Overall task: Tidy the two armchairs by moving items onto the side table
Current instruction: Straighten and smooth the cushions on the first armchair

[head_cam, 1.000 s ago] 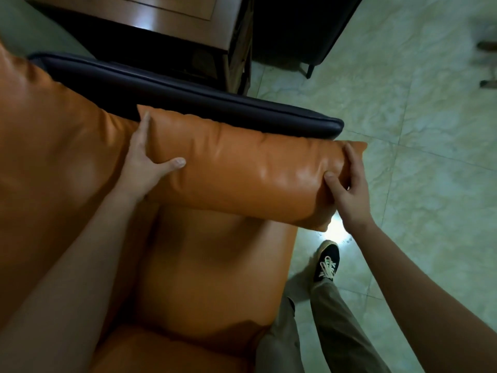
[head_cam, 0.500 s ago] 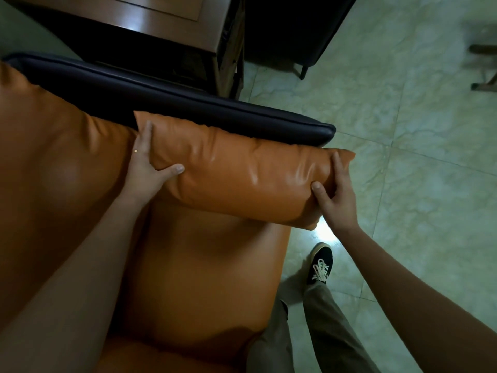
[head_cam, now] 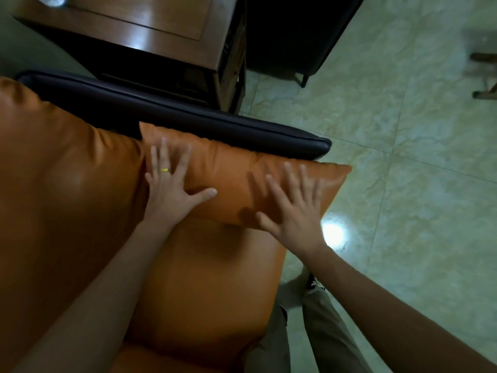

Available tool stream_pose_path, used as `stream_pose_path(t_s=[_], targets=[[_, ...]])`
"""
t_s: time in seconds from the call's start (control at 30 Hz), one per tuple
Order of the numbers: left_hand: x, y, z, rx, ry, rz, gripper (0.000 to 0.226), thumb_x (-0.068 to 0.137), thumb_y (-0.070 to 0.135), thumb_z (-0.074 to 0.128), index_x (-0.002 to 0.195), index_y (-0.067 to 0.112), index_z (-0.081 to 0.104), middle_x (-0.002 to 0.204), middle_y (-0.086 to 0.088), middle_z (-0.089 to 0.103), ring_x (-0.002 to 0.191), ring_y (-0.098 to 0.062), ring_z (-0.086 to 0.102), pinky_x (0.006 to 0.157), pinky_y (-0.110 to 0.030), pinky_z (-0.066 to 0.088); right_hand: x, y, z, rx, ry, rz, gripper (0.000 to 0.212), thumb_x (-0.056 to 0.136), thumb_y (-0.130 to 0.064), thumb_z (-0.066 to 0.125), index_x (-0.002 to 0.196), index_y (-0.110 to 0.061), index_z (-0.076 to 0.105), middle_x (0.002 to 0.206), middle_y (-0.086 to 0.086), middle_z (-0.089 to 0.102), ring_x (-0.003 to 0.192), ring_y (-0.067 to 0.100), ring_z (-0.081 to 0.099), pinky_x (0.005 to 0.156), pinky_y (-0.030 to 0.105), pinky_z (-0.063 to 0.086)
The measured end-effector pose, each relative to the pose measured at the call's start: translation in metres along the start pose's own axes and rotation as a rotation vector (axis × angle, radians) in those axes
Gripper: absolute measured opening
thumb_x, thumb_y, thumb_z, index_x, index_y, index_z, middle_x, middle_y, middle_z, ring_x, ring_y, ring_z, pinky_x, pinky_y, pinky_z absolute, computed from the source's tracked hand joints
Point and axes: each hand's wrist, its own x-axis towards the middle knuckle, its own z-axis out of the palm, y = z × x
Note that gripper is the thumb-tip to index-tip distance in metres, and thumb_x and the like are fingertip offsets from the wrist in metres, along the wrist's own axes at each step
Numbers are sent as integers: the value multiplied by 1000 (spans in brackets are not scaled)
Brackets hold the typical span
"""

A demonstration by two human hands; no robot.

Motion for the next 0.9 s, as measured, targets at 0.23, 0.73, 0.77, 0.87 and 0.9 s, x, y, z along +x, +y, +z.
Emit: stream_pose_path(t_s=[0.23,0.73,0.77,0.87,0.9], targets=[[46,-7,30,41,-123,-66,108,63,94,50,151,62,-3,163,14,-30,151,-32,-24,105,-83,9,57,12,48,-194,-170,-70,96,82,-84,40,160,-34,16,168,5,16,156,37,3,120,65,0],[1,-7,5,-98,-127,-120,88,90,64,56,158,45,2,169,5,-15,155,-25,-15,114,-73,18,44,-47,19,-38,-282,0,77,100,-46,52,162,-18,15,170,10,7,157,28,-2,125,56,4],[-17,-13,2,-152,-91,-160,85,93,60,56,159,41,6,169,3,-12,155,-24,-11,115,-70,20,48,-55,16,0,-297,-46,74,101,-43,51,162,-19,16,170,10,7,157,27,-2,125,56,6],[-79,-37,-17,-228,54,-296,81,95,54,58,160,38,12,170,2,-5,156,-20,-6,118,-60,27,73,-93,9,140,-354,-205,70,101,-39,51,161,-21,19,170,6,9,156,20,-3,126,51,9],[-100,-48,-26,-218,115,-323,80,94,54,58,159,39,13,170,2,-3,156,-18,-6,119,-55,28,86,-109,7,194,-360,-246,70,101,-39,53,161,-22,20,169,6,11,155,16,-3,127,48,9]])
